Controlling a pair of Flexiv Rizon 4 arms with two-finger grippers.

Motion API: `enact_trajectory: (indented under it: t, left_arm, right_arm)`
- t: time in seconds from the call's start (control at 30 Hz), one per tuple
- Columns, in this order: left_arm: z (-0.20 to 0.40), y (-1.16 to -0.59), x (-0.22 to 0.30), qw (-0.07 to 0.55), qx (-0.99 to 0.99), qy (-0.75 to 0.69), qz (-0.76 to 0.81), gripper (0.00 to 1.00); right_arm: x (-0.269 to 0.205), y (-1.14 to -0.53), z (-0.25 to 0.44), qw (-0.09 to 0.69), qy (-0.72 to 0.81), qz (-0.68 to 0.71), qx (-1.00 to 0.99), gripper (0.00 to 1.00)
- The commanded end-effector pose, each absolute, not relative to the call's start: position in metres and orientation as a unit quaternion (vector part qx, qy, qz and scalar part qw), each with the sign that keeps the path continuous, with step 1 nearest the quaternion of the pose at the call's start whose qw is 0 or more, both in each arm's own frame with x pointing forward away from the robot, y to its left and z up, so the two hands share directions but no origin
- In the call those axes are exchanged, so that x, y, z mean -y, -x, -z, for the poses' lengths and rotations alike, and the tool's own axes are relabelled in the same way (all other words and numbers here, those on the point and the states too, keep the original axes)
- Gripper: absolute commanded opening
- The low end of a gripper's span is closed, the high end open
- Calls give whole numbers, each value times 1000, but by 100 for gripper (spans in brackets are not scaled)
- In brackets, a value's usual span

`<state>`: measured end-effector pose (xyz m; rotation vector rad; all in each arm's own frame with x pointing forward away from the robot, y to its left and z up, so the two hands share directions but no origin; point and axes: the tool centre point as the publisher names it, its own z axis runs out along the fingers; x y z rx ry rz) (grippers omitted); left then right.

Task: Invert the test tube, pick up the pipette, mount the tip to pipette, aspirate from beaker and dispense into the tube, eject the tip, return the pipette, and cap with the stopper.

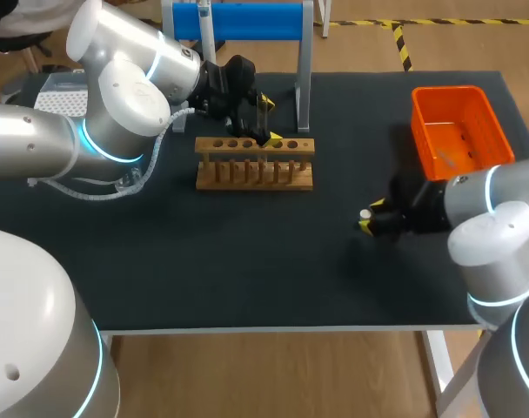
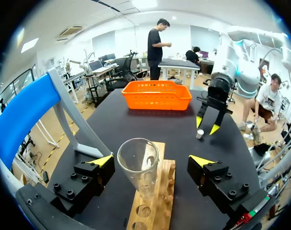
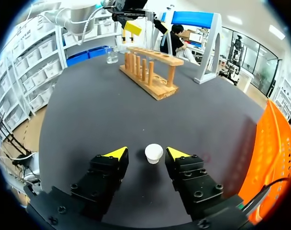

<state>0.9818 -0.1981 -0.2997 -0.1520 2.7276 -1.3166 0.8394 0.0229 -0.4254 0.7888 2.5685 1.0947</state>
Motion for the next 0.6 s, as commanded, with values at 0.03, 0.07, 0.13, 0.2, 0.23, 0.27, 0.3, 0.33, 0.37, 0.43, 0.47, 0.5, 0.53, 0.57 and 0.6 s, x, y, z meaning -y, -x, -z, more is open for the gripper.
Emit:
enact_trajectory:
  t: [0.03, 0.07, 0.13, 0.2, 0.23, 0.27, 0.3, 0.33, 0.37, 0.43, 0.47, 0.5, 0.53, 0.57, 0.6]
  left_arm:
    - [299, -983, 199, 52, -899, 50, 431, 100]
    - [299, -983, 199, 52, -899, 50, 431, 100]
    - [299, -983, 199, 52, -899, 50, 431, 100]
    - [299, -983, 199, 52, -899, 50, 431, 100]
    - [299, -983, 199, 52, -899, 50, 431, 100]
    - [299, -983, 199, 52, -899, 50, 431, 100]
    - [299, -983, 199, 52, -899, 50, 431, 100]
    - [299, -983, 199, 52, -899, 50, 431, 100]
    - [299, -983, 199, 52, -899, 50, 431, 100]
    - [299, -983, 199, 52, -899, 50, 431, 100]
    - [299, -983, 199, 52, -899, 50, 431, 100]
    - [299, -983, 199, 52, -899, 50, 431, 100]
    - [299, -983, 199, 52, -899, 50, 431, 100]
    - [299, -983, 199, 52, -899, 50, 431, 100]
    - [299, -983, 199, 52, -899, 50, 431, 100]
  right_arm:
    - [-25, -843, 428, 120, -270, -373, -880, 50]
    - [-25, -844, 428, 119, -272, -374, -879, 50]
    - [-25, -844, 428, 118, -273, -374, -878, 50]
    - [-25, -845, 427, 118, -273, -375, -878, 50]
    - [-25, -846, 427, 119, -272, -375, -878, 50]
    - [-25, -846, 427, 119, -272, -374, -878, 49]
    - [-25, -846, 427, 120, -271, -374, -879, 49]
    - [-25, -847, 427, 121, -269, -374, -879, 49]
    - [-25, -847, 427, 122, -268, -374, -879, 49]
    - [-26, -847, 427, 123, -267, -374, -880, 49]
    - [-26, -848, 426, 123, -267, -374, -880, 49]
    - [-26, -848, 426, 124, -267, -373, -880, 49]
    - [-26, -848, 426, 124, -267, -373, -880, 49]
    - [-26, -848, 426, 124, -266, -373, -880, 49]
    - [-26, -848, 426, 125, -266, -373, -880, 48]
